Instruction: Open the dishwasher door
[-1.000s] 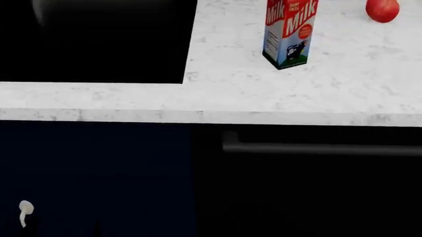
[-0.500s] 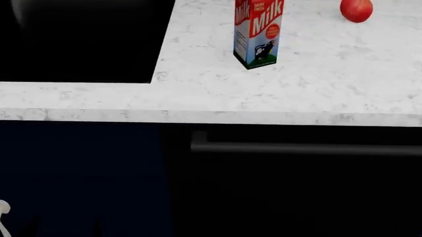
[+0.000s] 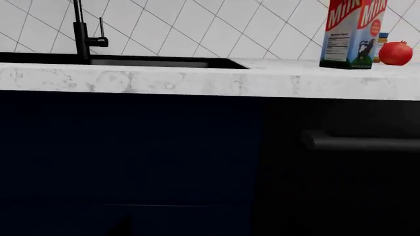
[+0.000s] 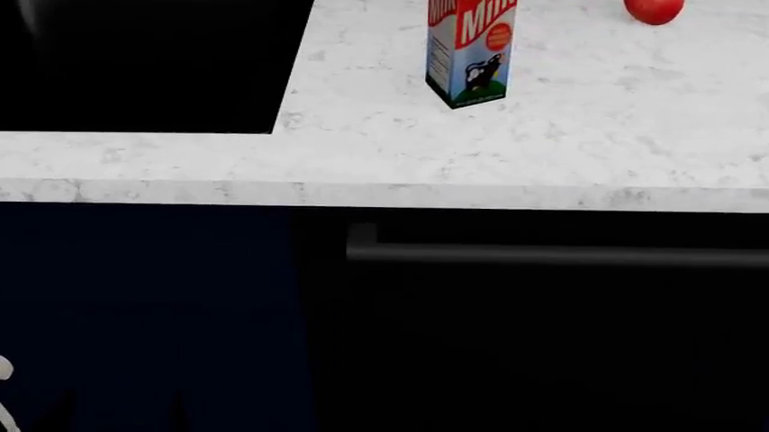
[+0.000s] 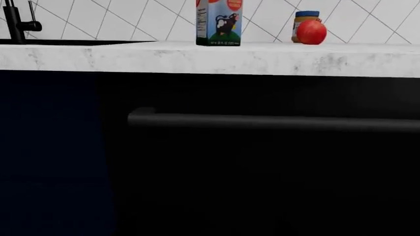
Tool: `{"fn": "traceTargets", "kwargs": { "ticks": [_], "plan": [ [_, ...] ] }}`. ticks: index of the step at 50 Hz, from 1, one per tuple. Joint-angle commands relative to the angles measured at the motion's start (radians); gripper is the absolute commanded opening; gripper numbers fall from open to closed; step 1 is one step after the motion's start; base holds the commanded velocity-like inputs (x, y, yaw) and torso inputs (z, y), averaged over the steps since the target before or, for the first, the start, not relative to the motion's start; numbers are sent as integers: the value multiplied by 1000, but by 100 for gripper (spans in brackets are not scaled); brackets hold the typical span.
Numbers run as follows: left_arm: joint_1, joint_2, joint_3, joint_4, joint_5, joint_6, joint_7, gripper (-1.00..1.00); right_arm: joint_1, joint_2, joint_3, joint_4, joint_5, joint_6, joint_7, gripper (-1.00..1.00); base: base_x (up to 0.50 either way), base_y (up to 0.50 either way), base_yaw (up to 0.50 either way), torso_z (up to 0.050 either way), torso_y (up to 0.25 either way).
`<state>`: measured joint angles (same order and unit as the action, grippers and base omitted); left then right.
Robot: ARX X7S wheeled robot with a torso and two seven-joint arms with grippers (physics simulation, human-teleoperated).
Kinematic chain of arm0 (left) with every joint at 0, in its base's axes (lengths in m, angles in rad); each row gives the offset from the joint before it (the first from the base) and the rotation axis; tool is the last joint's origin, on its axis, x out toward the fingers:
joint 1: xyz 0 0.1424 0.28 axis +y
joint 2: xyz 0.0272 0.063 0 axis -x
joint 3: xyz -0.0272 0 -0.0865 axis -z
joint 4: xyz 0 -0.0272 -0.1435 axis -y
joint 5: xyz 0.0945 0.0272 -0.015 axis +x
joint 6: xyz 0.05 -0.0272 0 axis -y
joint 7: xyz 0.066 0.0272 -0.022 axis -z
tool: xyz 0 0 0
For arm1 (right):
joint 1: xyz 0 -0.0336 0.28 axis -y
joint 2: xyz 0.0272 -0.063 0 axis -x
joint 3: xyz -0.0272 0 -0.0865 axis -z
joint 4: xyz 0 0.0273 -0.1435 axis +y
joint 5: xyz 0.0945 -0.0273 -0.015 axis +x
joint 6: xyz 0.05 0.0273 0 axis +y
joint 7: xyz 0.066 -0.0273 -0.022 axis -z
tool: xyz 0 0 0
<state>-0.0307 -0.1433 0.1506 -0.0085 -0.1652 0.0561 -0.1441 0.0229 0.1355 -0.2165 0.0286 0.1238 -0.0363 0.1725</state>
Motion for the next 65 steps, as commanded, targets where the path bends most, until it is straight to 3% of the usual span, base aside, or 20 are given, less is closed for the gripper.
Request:
{"fn": "traceTargets", "kwargs": {
  "ticks": [1, 32, 43, 50, 56, 65],
  "plan": [
    [3, -9, 12, 6, -4, 12, -3, 100, 1, 7, -10, -7, 4, 9, 13, 100, 0, 0, 0, 0, 0],
    [3, -24, 26, 20, -12, 26, -31, 100, -4, 24, -27, -10, 23, 0, 35, 100, 276, 0, 0, 0, 0],
    [7, -31, 30, 30, -19, 25, -40, 100, 0, 35, -42, -18, 16, 3, 38, 100, 0, 0, 0, 0, 0],
    [3, -37, 34, 33, -22, 24, -41, 100, -10, 97, -84, -117, -140, 72, 95, 100, 0, 0, 0, 0, 0],
    [12, -43, 37, 47, -21, 24, -47, 100, -20, 190, -168, -224, -382, 227, 109, 100, 0, 0, 0, 0, 0],
    [12, -49, 40, 51, -21, 25, -55, 100, 7, 263, -290, -225, -597, 316, 67, 100, 0, 0, 0, 0, 0]
  ]
}}
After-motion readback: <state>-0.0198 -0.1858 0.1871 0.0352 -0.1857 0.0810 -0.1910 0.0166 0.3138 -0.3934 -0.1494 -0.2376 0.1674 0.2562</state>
